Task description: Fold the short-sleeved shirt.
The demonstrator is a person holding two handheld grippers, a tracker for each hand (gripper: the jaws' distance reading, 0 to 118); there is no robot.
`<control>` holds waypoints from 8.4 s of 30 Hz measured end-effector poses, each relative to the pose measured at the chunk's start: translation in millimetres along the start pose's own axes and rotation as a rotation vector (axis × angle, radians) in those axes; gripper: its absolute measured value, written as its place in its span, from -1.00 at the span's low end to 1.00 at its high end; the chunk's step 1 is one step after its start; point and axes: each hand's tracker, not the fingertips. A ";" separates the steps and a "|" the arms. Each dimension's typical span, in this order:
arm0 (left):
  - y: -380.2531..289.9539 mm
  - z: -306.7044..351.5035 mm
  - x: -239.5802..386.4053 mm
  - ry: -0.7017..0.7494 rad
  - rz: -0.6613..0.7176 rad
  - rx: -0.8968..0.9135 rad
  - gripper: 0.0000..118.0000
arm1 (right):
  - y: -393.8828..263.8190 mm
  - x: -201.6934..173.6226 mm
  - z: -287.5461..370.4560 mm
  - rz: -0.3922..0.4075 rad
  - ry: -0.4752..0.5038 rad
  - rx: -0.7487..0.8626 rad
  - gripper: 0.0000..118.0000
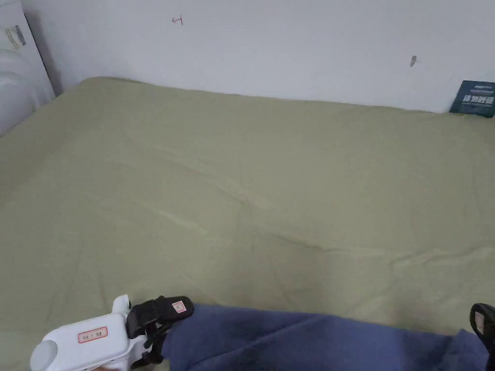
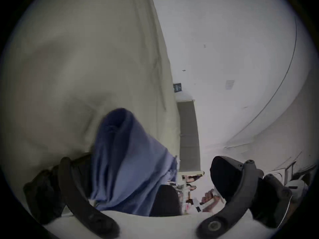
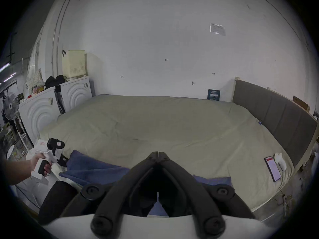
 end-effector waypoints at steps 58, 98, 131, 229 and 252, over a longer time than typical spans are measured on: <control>-140.0 -203.8 118.1 0.672 -0.653 -0.061 -0.98 | -23.4 52.5 39.4 -0.158 0.070 0.036 -0.98; -64.3 -132.6 36.2 0.346 -0.075 -0.016 -0.80 | -3.9 21.8 17.1 -0.205 0.056 -0.019 -0.98; -216.5 -227.8 216.6 0.540 -0.867 -0.072 0.84 | -33.5 73.4 51.3 -0.254 0.090 0.007 -0.98; -66.1 -53.6 370.0 0.741 -1.172 0.798 -1.00 | 170.2 36.9 -42.8 0.129 -0.160 0.289 -0.98; -127.0 -106.4 420.2 0.681 -1.272 0.740 1.00 | 163.7 49.7 -3.5 0.017 -0.104 0.433 0.86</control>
